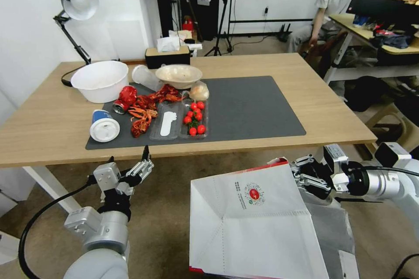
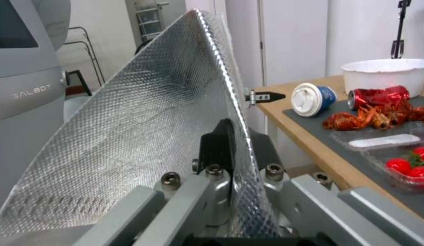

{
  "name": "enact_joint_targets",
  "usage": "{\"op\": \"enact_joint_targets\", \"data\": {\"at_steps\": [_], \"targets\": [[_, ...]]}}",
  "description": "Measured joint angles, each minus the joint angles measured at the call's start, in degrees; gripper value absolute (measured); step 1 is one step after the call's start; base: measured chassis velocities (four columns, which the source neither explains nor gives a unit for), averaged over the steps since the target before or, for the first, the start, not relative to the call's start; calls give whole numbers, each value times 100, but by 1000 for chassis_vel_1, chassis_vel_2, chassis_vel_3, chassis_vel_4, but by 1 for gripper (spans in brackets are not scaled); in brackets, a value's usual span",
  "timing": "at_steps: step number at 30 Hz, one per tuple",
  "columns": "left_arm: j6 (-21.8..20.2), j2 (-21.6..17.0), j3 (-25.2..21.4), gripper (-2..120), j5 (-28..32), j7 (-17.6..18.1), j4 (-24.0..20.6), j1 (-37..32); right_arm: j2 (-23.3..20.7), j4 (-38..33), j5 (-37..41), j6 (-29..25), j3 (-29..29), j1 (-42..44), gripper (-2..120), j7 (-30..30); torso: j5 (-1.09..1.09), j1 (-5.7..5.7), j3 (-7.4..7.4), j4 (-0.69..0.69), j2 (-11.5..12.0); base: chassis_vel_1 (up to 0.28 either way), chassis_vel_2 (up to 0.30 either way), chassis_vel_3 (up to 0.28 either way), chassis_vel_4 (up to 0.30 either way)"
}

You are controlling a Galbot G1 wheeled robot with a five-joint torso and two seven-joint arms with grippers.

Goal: Pick up the food delivery bag from the floor and place it on the table.

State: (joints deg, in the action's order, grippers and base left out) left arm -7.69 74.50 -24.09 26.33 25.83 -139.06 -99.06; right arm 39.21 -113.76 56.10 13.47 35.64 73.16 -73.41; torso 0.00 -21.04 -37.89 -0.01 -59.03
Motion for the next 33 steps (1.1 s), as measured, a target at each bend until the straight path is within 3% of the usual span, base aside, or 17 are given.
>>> {"op": "enact_joint_targets", "data": {"at_steps": [17, 29, 32, 33], "targets": [[124, -1, -3, 100, -63, -23, -4, -47, -24, -119, 271, -37, 126, 12, 0, 259, 0, -34, -43, 0, -73, 0, 0, 0, 0], [187, 22, 2, 100, -102, -22, -12, -53, -377, -314, 1183, -103, 577, -77, 0, 777, 0, -22, -28, 0, -47, 0, 0, 0, 0], [190, 21, 1, 100, -103, -20, -32, -48, -594, -485, 2160, -139, 1004, -48, 0, 1293, 0, -18, -23, -1, -40, 0, 0, 0, 0], [190, 21, 1, 100, -103, -20, -32, -48, -594, -485, 2160, -139, 1004, -48, 0, 1293, 0, -18, -23, -1, -40, 0, 0, 0, 0]]}}
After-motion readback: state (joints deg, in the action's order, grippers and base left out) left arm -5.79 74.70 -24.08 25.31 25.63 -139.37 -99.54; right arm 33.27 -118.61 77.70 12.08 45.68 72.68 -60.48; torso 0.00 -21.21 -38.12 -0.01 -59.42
